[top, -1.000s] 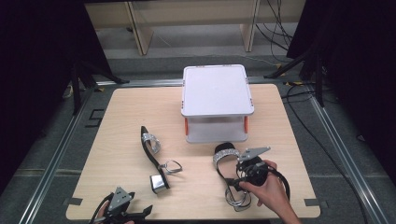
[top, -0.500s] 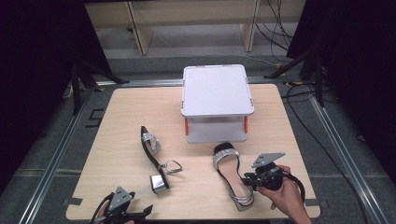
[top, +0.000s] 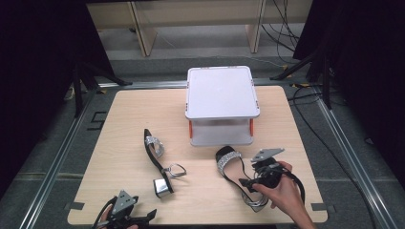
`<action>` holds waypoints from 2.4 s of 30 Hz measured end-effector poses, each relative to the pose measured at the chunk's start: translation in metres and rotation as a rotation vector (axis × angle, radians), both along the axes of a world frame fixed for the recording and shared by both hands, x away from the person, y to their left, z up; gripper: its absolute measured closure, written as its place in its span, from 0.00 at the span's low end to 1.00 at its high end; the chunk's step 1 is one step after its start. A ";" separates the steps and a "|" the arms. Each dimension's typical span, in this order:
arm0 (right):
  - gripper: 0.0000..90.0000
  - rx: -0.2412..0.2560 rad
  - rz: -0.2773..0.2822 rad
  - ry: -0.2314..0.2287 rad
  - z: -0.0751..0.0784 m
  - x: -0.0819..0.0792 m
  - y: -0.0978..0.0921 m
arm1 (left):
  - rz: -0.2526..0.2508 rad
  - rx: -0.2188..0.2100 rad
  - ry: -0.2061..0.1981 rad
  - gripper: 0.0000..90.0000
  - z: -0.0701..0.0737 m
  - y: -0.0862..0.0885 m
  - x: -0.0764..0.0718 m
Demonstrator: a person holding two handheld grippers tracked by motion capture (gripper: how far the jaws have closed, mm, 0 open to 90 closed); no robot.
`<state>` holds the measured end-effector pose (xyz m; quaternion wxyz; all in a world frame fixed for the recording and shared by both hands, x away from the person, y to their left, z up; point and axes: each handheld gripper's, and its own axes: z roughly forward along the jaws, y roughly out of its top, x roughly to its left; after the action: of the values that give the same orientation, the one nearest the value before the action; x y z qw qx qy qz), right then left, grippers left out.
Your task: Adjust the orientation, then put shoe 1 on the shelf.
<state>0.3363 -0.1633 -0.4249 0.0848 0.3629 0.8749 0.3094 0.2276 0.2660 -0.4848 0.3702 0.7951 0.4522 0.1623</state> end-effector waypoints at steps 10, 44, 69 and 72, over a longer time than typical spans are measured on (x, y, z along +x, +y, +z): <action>0.26 -0.152 0.009 0.038 -0.023 0.006 0.030 | 0.006 -0.021 -0.009 0.19 0.000 -0.001 -0.002; 0.45 -0.250 0.053 0.114 -0.032 0.011 0.023 | 0.006 -0.013 -0.016 0.19 0.000 -0.002 -0.003; 0.48 -0.129 0.189 0.073 0.010 0.008 0.040 | 0.007 -0.006 -0.010 0.19 0.001 0.002 -0.002; 0.48 -0.105 0.209 0.090 0.023 0.008 0.054 | 0.018 -0.018 -0.008 0.19 0.000 0.000 -0.002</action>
<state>0.3444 -0.1092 -0.4024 0.0317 0.2785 0.9258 0.2537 0.2255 0.2656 -0.4849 0.3778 0.7869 0.4594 0.1645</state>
